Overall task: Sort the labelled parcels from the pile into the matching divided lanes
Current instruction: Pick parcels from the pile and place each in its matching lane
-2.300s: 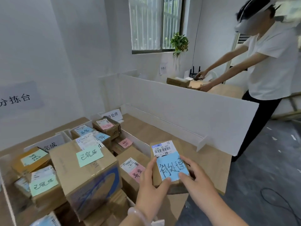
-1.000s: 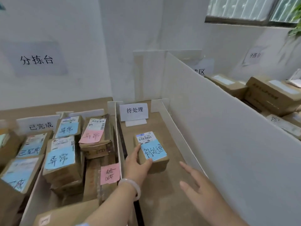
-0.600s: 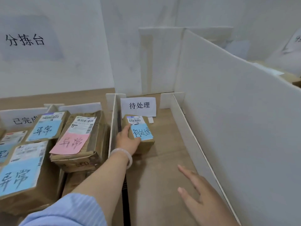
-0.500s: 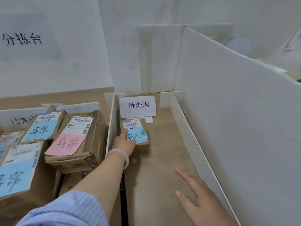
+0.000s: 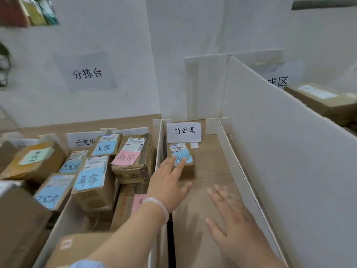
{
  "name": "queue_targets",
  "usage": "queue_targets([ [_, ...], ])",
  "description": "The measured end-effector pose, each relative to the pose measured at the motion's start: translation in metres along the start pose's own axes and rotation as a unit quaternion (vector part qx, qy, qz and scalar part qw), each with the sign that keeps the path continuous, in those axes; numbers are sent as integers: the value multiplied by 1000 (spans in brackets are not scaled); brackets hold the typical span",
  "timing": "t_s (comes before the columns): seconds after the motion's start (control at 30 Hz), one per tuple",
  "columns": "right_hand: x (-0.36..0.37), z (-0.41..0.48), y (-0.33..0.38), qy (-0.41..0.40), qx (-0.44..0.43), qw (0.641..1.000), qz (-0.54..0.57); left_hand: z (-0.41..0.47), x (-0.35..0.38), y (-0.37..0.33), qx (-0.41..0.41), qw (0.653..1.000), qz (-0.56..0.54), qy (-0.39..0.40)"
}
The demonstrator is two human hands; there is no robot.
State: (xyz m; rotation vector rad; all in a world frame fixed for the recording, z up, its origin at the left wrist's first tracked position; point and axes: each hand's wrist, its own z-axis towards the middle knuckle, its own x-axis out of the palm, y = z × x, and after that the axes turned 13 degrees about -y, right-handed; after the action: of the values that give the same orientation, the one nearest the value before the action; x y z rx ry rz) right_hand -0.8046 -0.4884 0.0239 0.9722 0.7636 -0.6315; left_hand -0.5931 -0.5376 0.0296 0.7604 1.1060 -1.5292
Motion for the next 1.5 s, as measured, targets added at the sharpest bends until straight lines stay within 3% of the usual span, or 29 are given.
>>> queue_targets([
  [0.2, -24, -56, 70, 22, -80, 997, -4, -122, -106, -3, -7, 993, 67, -96],
  [0.6, -33, -187, 273, 162, -270, 949, 28, -393, -295, 63, -207, 947, 183, -163],
  [0.8, -23, -235, 395, 148, -371, 916, 42, -490, -367, 114, -272, 917, 212, -203],
  [1.2, 83, -348, 655, 147, -454, 874, 86, -693, -510, 275, -365, 854, 288, -233],
  [1.5, 167, -376, 787, 156, -488, 854, 90, -761, -553, 373, -399, 832, 307, -233],
])
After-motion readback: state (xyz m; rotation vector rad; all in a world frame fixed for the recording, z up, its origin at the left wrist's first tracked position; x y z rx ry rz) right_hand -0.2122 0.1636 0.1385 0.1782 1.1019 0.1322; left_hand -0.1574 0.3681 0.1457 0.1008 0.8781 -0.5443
